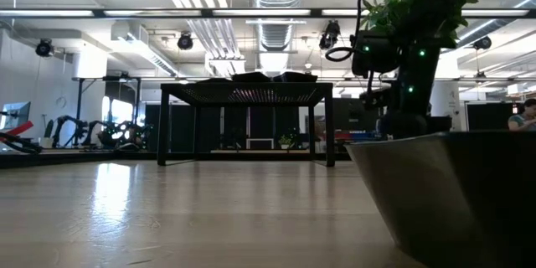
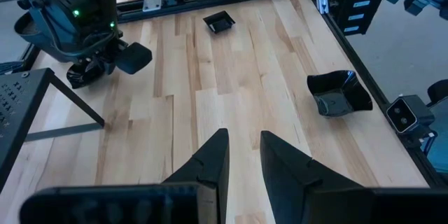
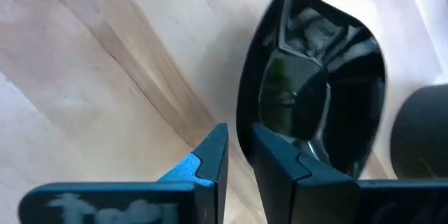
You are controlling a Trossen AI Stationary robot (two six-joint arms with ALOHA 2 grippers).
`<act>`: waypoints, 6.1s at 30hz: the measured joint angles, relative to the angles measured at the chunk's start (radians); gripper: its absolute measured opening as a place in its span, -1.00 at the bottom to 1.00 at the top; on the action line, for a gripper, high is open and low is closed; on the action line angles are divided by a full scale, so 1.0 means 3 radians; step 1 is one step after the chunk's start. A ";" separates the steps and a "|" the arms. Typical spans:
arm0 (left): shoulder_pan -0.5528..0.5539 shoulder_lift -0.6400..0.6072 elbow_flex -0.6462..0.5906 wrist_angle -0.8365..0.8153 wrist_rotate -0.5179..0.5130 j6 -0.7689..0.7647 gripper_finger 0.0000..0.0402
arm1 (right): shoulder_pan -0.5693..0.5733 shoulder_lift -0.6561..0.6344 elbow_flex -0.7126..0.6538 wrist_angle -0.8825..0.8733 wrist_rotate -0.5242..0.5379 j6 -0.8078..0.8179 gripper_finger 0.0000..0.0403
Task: Pick & Place Mini shaped plates
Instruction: Stack the leaf shaped plate on top of the leaf shaped plates on the shelf
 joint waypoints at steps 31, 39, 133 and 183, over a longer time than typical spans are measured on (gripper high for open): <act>0.0000 -0.0001 0.0018 0.0023 0.0000 -0.0005 -0.62 | 0.0876 -0.0224 0.0120 -0.0509 0.0254 0.0321 -0.96; 0.0000 0.0000 0.0018 0.0024 0.0000 -0.0005 -0.62 | 0.1730 -0.0224 0.0500 -0.0627 0.0253 0.0798 -0.96; -0.0001 -0.0001 0.0017 -0.0084 0.0003 -0.0103 -0.62 | 0.2417 0.2154 0.3054 -0.0541 0.0142 -0.0440 -0.69; 0.0271 0.0983 -0.0796 0.0841 -0.0412 -0.1420 -0.62 | 0.2695 0.2029 0.4493 -0.2621 0.0446 -0.0180 -0.62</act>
